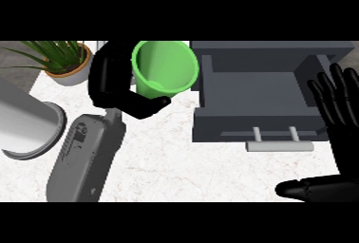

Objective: Pick up the cup, place it into the drawer and close the drawer

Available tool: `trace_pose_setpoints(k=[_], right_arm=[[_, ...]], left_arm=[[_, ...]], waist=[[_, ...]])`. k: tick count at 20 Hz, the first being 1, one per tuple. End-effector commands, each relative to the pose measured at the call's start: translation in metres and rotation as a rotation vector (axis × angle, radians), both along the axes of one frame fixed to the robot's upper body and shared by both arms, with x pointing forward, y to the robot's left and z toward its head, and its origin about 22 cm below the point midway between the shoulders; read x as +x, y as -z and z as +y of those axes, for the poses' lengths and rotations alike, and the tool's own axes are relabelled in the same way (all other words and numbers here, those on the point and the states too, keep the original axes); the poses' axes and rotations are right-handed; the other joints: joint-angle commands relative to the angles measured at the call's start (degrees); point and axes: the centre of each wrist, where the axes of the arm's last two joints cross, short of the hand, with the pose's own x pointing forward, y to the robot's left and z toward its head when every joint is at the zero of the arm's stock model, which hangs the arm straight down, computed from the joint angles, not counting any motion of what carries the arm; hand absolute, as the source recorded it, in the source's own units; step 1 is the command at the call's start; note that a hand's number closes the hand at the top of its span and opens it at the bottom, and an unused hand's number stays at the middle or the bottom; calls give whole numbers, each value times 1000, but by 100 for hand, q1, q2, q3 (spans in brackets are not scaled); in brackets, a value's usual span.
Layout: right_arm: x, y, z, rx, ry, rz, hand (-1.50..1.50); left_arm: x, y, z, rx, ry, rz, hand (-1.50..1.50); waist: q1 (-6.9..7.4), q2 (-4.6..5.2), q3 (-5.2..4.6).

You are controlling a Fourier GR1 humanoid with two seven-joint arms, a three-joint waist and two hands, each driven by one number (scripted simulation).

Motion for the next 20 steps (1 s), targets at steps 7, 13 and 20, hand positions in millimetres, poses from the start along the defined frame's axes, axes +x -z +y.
trace_pose_setpoints(k=[7, 13, 20], right_arm=[[7, 8, -3, 20, 8, 19, -150], [1, 2, 7, -9, -9, 12, -150], [5, 19, -10, -7, 5, -2, -150]], left_arm=[[34, -44, -42, 101, 17, 35, 150], [39, -44, -81, 172, -2, 65, 150], [60, -61, -101, 164, -18, 100, 150]], waist=[[-11, 13, 0], [-60, 9, -1], [-92, 20, 2]])
